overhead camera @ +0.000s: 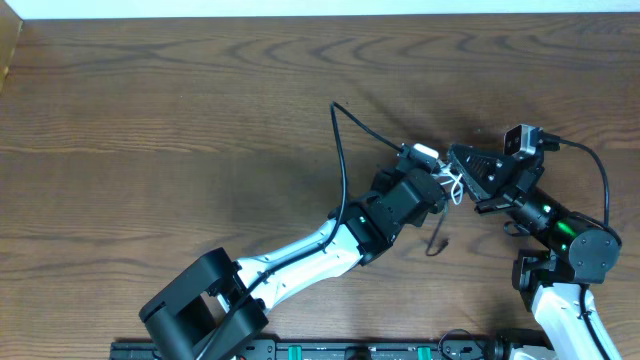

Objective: Untangle cables

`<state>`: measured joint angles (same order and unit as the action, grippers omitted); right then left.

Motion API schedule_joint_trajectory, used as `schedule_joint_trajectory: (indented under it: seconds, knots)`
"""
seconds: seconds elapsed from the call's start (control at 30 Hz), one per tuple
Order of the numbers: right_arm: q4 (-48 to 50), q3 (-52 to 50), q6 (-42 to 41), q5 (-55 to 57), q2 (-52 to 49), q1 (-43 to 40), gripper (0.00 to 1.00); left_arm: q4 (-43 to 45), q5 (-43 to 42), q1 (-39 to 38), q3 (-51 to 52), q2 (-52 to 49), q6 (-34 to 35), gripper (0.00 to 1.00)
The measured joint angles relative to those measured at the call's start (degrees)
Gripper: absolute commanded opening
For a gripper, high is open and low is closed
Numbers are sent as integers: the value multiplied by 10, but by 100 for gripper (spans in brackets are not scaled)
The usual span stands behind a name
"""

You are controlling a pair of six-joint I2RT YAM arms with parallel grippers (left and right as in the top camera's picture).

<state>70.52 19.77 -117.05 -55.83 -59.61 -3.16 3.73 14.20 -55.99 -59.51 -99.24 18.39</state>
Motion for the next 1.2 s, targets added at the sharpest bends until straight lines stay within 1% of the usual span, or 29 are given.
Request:
schedule_joint_trajectory:
  seconds: [0.17, 0.23, 0.27, 0.33, 0.4, 0.43, 0.47, 0.5, 0.53, 0.6, 0.63, 0.67, 0.7, 0.77, 0.8, 0.83, 0.87, 0.9, 1.0, 1.07, 1.1, 1.13, 1.2]
  knots:
    - [0, 0, 0, -2, 0, 0, 2, -18, 6, 0, 0, 0, -2, 8]
    - [-2, 0, -1, -7, 0, 0, 4, -63, 8, 0, 0, 6, -2, 8]
    - [-3, 0, -1, -9, 0, 0, 7, -91, 8, 0, 0, 15, 1, 8]
    - [-4, 0, 18, -10, 0, 0, 8, -162, 7, 8, 1, 51, 21, 8]
    - [-23, 0, 70, -11, 0, -5, 8, -230, 7, 30, 3, 103, 46, 8]
    - [-51, 0, 124, -15, -1, -9, 8, -251, 7, 48, 4, 136, 58, 8]
    - [-68, 1, 150, -16, -2, -10, 9, -272, 8, 69, 4, 172, 68, 8]
    - [-101, 1, 202, -19, -3, -12, 10, -292, 10, 89, 4, 205, 76, 8]
    - [-134, 2, 245, -20, -5, -14, 13, -306, 11, 105, 4, 231, 80, 8]
    - [-207, 2, 368, -24, -9, -15, 15, -332, 3, 132, 4, 271, 88, 8]
    - [-241, 2, 421, -24, -9, -16, 15, -344, -14, 147, 4, 290, 90, 8]
    - [-260, 3, 444, -22, -8, -15, 16, -348, -30, 156, 4, 300, 90, 8]
    - [-294, 4, 483, -20, -9, -16, 17, -350, -49, 163, 4, 308, 90, 8]
    - [-362, 4, 545, -10, -9, -16, 30, -349, -76, 170, 4, 315, 90, 8]
    - [-414, 5, 576, -3, -9, -16, 43, -349, -87, 171, 4, 315, 90, 8]
    - [-438, 5, 597, 2, -8, -16, 50, -349, -96, 171, 4, 315, 90, 8]
    - [-469, 5, 625, 9, -9, -16, 59, -349, -101, 171, 4, 315, 88, 8]
    - [-489, 4, 642, 13, -9, -16, 66, -348, -108, 171, 4, 315, 86, 8]
    - [-512, 4, 685, 14, -9, -16, 80, -330, -134, 171, 4, 310, 75, 8]
    - [-512, 4, 699, 1, -9, -16, 87, -311, -155, 172, 4, 301, 73, 8]
    - [-513, 4, 703, -11, -9, -15, 96, -299, -164, 172, 4, 295, 75, 8]
    - [-513, 4, 708, -25, -9, -15, 99, -293, -169, 172, 4, 290, 83, 8]
    - [-521, 4, 711, -57, -9, -11, 99, -279, -176, 173, 4, 279, 111, 8]
